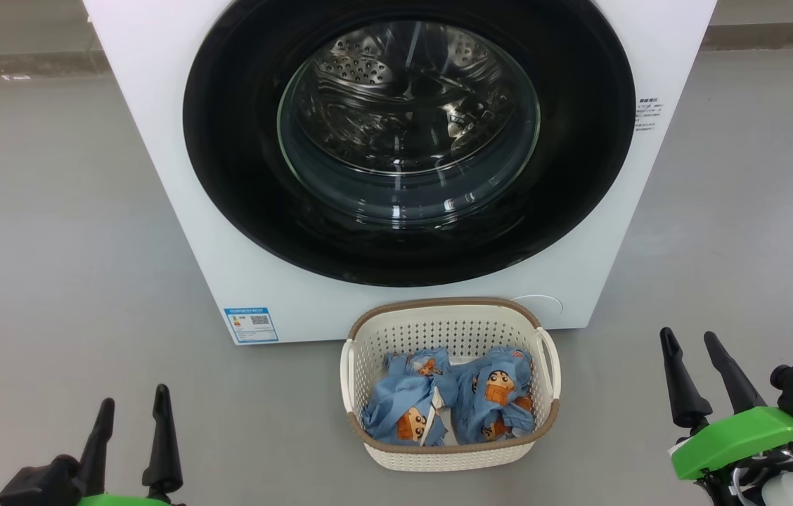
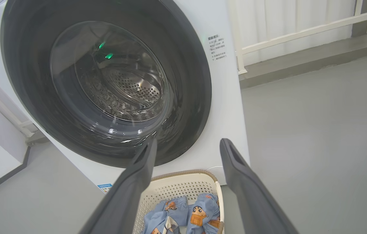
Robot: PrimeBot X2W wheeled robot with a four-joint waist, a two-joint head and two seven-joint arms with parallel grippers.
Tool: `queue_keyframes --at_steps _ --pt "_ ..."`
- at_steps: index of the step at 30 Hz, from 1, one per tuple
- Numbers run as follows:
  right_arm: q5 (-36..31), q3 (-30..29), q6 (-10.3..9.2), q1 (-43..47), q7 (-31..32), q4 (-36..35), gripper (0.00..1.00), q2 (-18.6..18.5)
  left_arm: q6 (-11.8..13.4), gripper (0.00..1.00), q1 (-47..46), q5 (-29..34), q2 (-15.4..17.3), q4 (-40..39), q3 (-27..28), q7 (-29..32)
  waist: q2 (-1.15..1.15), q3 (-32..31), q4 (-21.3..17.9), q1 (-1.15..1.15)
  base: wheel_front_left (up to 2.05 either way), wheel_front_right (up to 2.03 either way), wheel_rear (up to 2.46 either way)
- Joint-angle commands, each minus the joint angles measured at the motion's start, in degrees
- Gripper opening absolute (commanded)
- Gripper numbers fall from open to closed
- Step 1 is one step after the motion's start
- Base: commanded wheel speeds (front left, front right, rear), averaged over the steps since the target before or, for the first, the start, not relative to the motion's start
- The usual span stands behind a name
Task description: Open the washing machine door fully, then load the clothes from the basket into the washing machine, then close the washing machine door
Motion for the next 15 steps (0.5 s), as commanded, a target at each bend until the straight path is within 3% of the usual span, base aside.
queue_keyframes --at_steps 1,15 --pt "-2.2 1.3 0.40 -2.9 -1.1 -1.1 1.00 -1.4 -0.2 1.00 -3.0 2.1 1.1 -0.9 1.4 -0.9 0.00 0.0 0.0 0.00 0.00 0.00 0.00" --pt "-9.3 2.5 0.44 -3.0 -3.5 -1.1 1.00 -2.6 -0.2 1.00 -3.6 9.6 1.7 0.6 1.4 -3.3 0.00 -0.3 -0.1 0.00 0.00 0.00 0.00"
